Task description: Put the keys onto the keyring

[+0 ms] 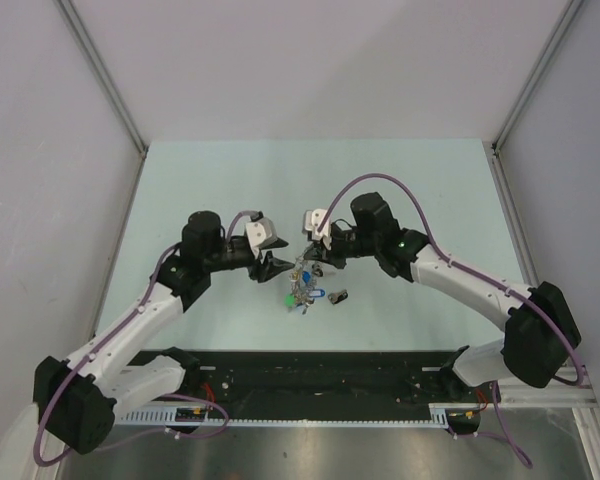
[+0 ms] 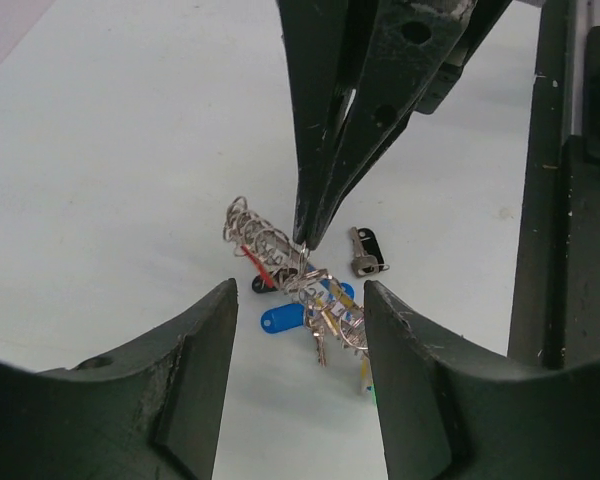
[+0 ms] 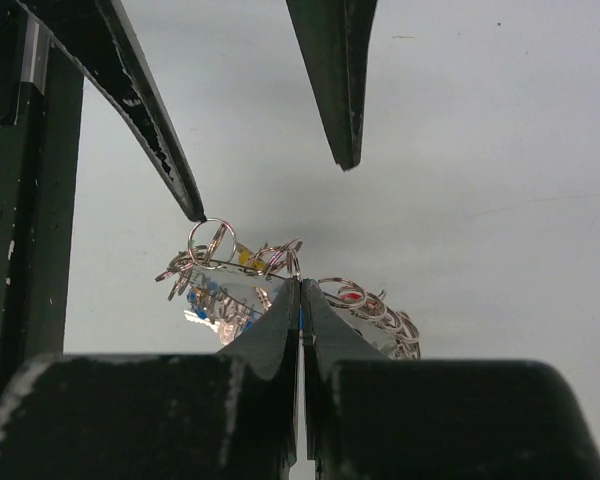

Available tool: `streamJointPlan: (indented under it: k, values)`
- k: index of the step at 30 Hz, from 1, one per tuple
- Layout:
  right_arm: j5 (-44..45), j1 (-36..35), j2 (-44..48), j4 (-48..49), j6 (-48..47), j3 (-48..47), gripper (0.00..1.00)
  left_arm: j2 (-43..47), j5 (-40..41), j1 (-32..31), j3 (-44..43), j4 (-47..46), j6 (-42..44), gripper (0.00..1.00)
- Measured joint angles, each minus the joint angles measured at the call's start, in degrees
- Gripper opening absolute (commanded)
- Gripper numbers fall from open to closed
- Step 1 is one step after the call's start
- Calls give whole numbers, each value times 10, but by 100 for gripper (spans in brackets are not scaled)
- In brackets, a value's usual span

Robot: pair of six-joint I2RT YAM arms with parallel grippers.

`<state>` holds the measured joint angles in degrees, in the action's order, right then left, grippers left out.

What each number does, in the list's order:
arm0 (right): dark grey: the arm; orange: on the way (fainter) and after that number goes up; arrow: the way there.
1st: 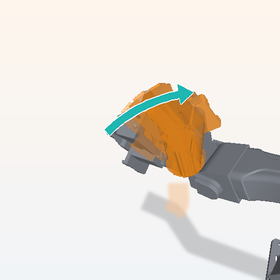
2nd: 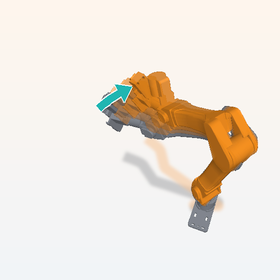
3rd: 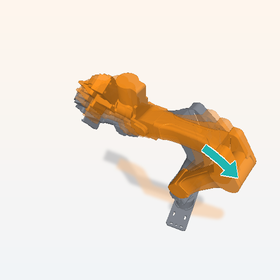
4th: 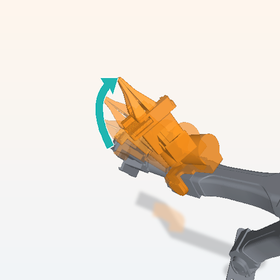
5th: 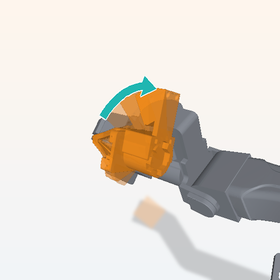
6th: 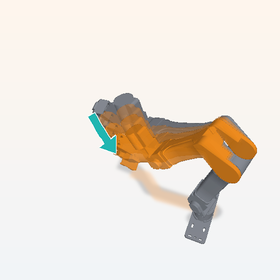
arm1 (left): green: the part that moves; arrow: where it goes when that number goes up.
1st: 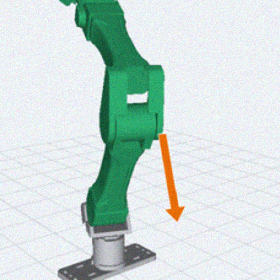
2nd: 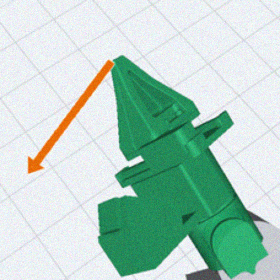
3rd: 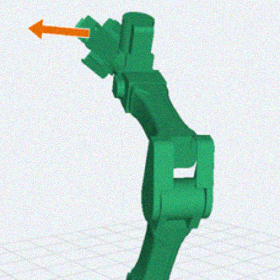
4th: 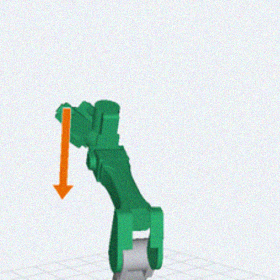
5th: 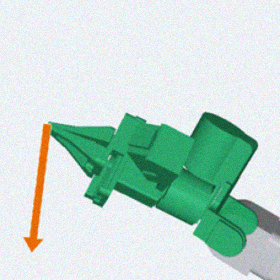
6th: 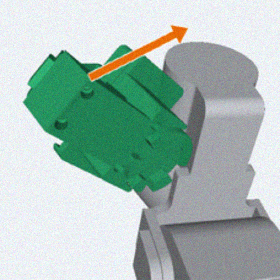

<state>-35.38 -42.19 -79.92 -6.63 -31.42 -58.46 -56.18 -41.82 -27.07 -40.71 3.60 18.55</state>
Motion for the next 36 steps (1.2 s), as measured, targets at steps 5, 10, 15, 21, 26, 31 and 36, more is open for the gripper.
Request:
streamJointPlan:
  k: [5, 10, 15, 21, 26, 31, 36]
  values:
    - [-15, 1, -13, -10, -15, -3, 0, -45, -36, 1, -13, 5, 16, 42]
    - [-27, 1, -30, -17, -20, -3, 0, -75, -49, 2, -13, 9, 24, 27]
    - [-31, -1, -32, -17, -23, -4, 0, -89, -49, 5, -13, 7, 23, 27]
    - [-31, -5, -35, -17, -28, -6, 0, -98, -59, 6, -13, 5, 20, 25]
    - [-31, -7, -36, -17, -29, -6, 0, -103, -72, 5, -13, 8, 20, 19]
    - [-31, -9, -36, -17, -29, -6, 0, -109, -75, 0, -13, 22, 23, 11]
    - [-31, -10, -36, -20, -29, -6, 0, -116, -75, -3, -18, 37, 26, 6]
